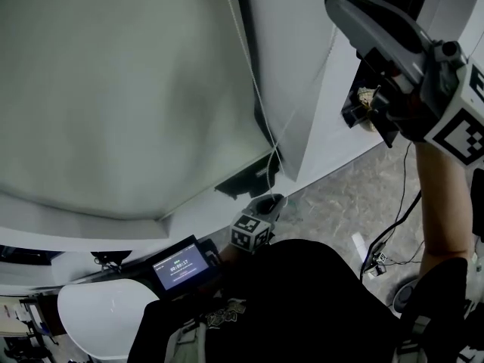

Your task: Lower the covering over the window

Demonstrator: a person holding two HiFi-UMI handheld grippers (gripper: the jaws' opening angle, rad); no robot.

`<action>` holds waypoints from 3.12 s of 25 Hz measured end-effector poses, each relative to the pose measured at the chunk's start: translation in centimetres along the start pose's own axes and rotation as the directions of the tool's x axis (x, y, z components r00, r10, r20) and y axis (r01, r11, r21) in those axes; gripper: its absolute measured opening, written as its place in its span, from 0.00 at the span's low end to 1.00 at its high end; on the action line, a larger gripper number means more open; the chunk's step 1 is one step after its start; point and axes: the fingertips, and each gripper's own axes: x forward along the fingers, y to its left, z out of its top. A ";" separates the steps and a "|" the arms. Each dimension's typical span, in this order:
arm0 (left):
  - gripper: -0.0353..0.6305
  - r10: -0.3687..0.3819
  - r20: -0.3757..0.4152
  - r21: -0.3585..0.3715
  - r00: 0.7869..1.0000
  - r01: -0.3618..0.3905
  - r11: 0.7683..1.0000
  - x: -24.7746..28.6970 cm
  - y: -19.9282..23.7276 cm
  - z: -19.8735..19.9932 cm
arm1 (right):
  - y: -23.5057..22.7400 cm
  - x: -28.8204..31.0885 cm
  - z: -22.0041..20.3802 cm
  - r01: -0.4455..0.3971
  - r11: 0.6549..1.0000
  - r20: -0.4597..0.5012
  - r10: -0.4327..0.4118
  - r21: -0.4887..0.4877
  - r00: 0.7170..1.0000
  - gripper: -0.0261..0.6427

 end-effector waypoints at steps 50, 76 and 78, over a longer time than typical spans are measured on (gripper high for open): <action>0.10 0.180 0.190 -0.143 0.965 -0.154 0.978 -28.8 -16.3 -12.4 | 42.7 -20.1 -40.1 0.201 0.891 -0.597 0.092 0.407 0.797 0.07; 0.09 0.372 0.258 -0.269 0.892 -0.304 0.914 -27.8 -41.0 -17.5 | 51.1 -42.6 -30.2 0.050 0.855 -0.504 0.256 0.516 0.825 0.05; 0.09 0.378 0.274 -0.300 0.884 -0.295 0.907 -28.6 -41.0 -17.4 | 52.1 -42.5 -30.3 0.045 0.852 -0.506 0.266 0.522 0.821 0.05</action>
